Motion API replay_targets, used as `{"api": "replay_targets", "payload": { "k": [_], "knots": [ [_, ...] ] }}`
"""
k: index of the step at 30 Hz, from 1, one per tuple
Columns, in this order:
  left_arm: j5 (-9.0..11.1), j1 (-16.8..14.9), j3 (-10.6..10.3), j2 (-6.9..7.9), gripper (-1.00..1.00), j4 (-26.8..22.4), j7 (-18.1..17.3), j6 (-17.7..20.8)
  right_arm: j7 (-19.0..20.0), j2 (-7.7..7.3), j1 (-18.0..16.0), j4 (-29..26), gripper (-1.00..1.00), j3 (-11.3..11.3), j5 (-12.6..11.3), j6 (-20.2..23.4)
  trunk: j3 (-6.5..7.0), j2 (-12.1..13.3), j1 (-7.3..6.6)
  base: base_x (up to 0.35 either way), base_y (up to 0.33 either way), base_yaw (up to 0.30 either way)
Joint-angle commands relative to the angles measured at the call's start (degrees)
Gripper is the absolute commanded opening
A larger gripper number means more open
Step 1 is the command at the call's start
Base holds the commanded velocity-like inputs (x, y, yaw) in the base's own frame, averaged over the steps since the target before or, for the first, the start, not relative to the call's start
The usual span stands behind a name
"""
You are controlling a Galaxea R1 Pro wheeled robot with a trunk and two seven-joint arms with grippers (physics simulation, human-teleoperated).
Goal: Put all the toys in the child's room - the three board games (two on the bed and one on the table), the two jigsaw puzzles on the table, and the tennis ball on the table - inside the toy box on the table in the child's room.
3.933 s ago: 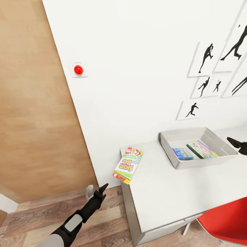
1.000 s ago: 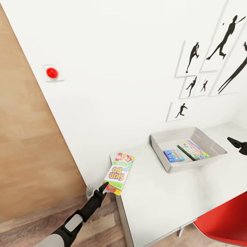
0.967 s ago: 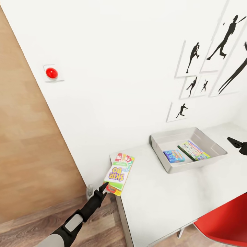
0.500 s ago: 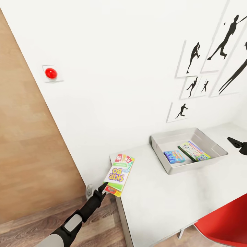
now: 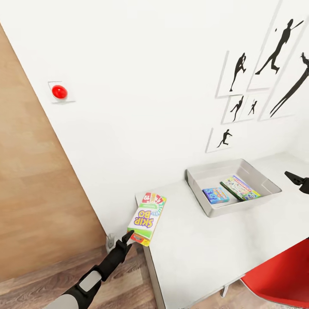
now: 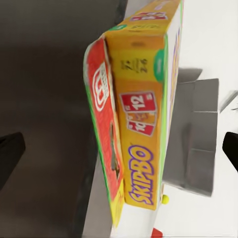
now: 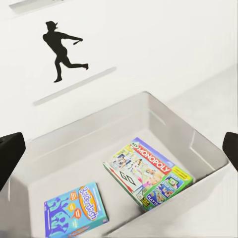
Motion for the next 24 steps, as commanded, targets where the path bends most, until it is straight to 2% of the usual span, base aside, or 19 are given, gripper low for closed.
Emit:
{"api": "replay_targets", "payload": {
  "k": [1, 9, 24],
  "knots": [
    [0.28, -0.04, 0.18, -0.01, 1.00, 0.07, -0.17, 0.60, 0.28, -0.03, -0.08, -0.02, 1.00, -0.08, 0.08, 0.34, -0.11, -0.11, 0.03, 0.000, 0.000, -0.231],
    [0.24, -0.04, 0.18, -0.02, 1.00, 0.15, -0.39, 0.41, 0.29, 0.01, -0.03, -0.02, 1.00, -0.08, 0.08, 0.34, -0.12, -0.11, 0.03, 0.000, 0.000, -0.185],
    [0.15, -0.28, 0.13, 0.37, 1.00, -0.53, -1.29, -0.04, 0.32, 0.21, 0.01, -0.02, 1.00, 0.07, 0.08, 0.34, -0.12, -0.11, 0.03, 0.000, 0.000, -0.018]
  ]
}}
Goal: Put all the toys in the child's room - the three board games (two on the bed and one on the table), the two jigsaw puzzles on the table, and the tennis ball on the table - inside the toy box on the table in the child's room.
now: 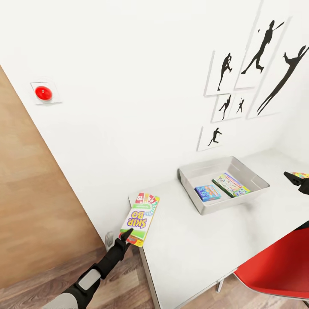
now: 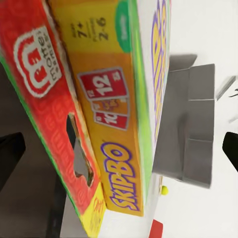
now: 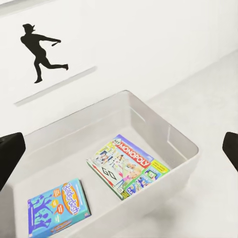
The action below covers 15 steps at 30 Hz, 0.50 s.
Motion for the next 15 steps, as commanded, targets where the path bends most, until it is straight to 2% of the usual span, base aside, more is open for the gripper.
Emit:
{"api": "replay_targets", "payload": {
  "k": [1, 8, 15],
  "knots": [
    [0.21, -0.12, 0.17, 0.02, 1.00, 0.02, -0.16, 0.61, 0.29, -0.01, -0.07, -0.02, 1.00, -0.09, 0.07, 0.34, -0.11, -0.11, 0.03, 0.000, 0.000, 0.000],
    [0.08, -0.38, 0.18, 0.36, 1.00, 0.01, -0.13, 0.75, 0.44, -0.09, -0.07, -0.02, 1.00, -0.07, 0.07, 0.34, -0.11, -0.11, 0.03, 0.000, 0.000, 0.000],
    [0.59, -0.41, 0.23, 0.69, 1.00, 0.01, -0.11, 0.81, 5.76, -0.18, -0.07, -0.02, 1.00, -0.37, 0.07, 0.34, -0.11, -0.11, 0.03, 0.000, 0.000, 0.000]
  ]
}}
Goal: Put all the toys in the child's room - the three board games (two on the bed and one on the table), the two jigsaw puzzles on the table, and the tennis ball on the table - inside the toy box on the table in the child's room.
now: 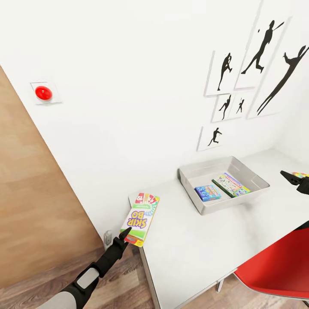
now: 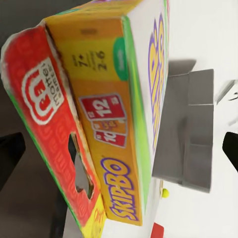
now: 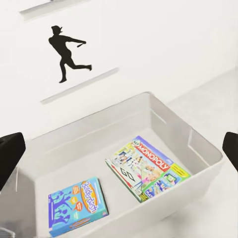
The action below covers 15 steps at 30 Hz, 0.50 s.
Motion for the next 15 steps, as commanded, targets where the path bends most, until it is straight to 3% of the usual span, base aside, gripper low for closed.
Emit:
{"api": "replay_targets", "payload": {
  "k": [1, 15],
  "knots": [
    [0.27, -0.04, 0.18, 0.00, 1.00, 0.02, -0.17, 0.60, 0.51, 0.01, -0.07, -0.02, 1.00, -0.10, 0.00, 0.36, -0.11, -0.11, 0.03, 0.000, 0.000, 0.000],
    [0.22, -0.05, 0.26, 0.70, 1.00, 0.06, 0.75, 0.63, 1.50, 0.06, -0.07, -0.02, 1.00, -0.17, 0.00, 0.36, -0.11, -0.11, 0.03, 0.000, 0.000, 0.000]
  ]
}}
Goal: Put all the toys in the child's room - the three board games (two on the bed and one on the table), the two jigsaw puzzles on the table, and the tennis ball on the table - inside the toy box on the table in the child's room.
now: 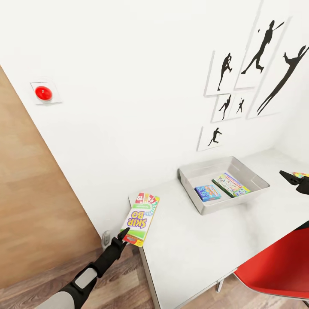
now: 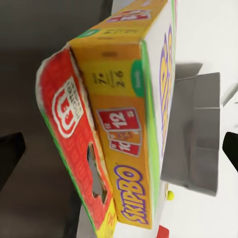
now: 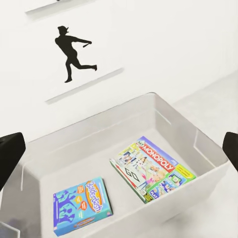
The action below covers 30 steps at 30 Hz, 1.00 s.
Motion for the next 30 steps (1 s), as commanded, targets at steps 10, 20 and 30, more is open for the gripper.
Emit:
{"api": "replay_targets", "payload": {
  "k": [10, 20, 30],
  "knots": [
    [0.42, -0.12, 0.27, 0.60, 1.00, 0.15, 3.00, 0.53, 0.22, -0.07, -0.07, -0.02, 1.00, -0.13, -0.05, 0.37, -0.11, -0.11, 0.03, 0.000, 0.000, 0.000],
    [0.47, -0.13, 0.30, 0.69, 1.00, 0.16, 3.83, 0.49, 0.22, -0.09, -0.07, -0.02, 1.00, -0.14, -0.05, 0.37, -0.11, -0.11, 0.03, 0.000, 0.000, -0.051],
    [0.53, -0.13, 0.30, 0.72, 1.00, 0.12, 3.90, 0.49, 0.24, -0.09, -0.07, -0.02, 1.00, -0.14, -0.05, 0.37, -0.11, -0.11, 0.03, 0.000, 0.000, -0.119]
  ]
}}
